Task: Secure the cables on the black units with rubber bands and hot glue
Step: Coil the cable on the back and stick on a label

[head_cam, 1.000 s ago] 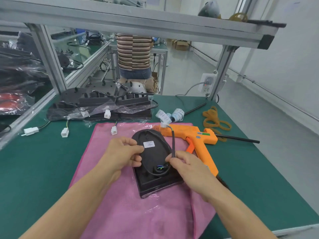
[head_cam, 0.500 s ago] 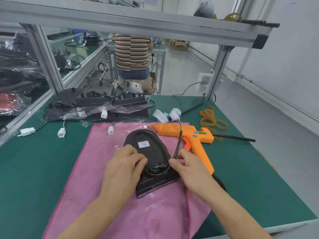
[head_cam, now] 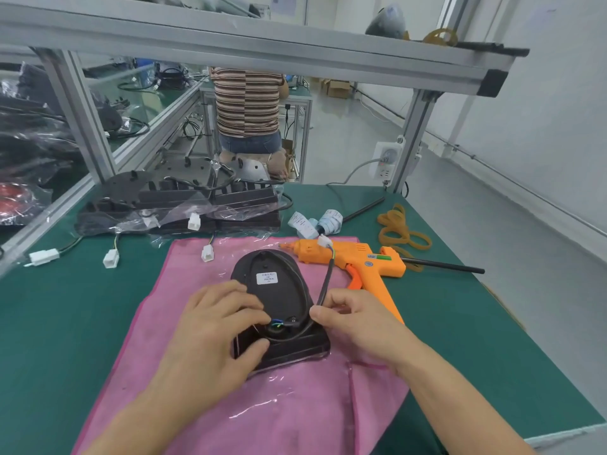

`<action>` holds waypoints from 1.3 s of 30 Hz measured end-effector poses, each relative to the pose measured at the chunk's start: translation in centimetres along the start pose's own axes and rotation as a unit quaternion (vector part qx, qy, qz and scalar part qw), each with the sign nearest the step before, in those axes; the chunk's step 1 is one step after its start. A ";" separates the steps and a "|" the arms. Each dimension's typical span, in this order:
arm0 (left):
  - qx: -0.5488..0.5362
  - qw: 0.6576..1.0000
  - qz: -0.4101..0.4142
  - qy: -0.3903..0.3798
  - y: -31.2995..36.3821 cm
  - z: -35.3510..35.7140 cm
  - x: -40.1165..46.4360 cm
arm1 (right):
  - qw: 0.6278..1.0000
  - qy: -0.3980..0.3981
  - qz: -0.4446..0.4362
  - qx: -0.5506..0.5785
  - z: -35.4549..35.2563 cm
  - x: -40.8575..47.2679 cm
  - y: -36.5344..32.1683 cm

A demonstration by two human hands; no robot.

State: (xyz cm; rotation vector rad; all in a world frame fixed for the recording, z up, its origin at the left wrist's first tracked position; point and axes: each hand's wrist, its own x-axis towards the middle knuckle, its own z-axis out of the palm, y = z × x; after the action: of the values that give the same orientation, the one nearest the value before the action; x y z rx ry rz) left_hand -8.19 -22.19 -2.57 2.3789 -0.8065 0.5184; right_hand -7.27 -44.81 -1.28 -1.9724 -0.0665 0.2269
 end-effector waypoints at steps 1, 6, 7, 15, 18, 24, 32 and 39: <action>0.028 0.999 0.027 -0.013 0.7 0.3 0.3 | 1.000 0.002 -0.002 0.019 0.1 0.0 0.0; 0.081 0.995 0.056 -0.022 3.3 1.7 1.0 | 0.997 -0.024 -0.005 0.070 -0.1 0.0 -0.1; 0.102 0.992 0.065 -0.026 3.2 1.7 1.2 | 0.996 -0.025 0.000 0.086 -0.2 0.0 -0.1; 0.117 0.990 0.023 -0.069 3.3 1.6 1.4 | 0.984 -0.012 0.026 0.174 -0.1 0.5 0.1; 0.196 0.975 0.069 -0.078 3.7 1.2 2.6 | 0.989 -0.001 0.028 0.148 -0.1 0.9 -0.3; 0.183 0.978 0.080 -0.057 3.0 1.2 2.3 | 0.998 0.018 0.013 0.062 -0.2 1.7 -1.5; 0.137 0.988 0.063 -0.019 2.7 2.0 1.4 | 0.996 0.036 0.061 0.057 0.0 2.5 -1.8; 0.117 0.991 0.043 -0.058 3.3 2.1 2.5 | 0.997 0.014 0.066 0.040 0.3 3.5 -1.9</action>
State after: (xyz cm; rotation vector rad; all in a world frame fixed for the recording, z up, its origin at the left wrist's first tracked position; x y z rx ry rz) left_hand -8.12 -26.72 -1.58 2.6178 -0.9496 0.5376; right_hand -3.78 -43.27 -0.06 -1.9020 0.0909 0.2835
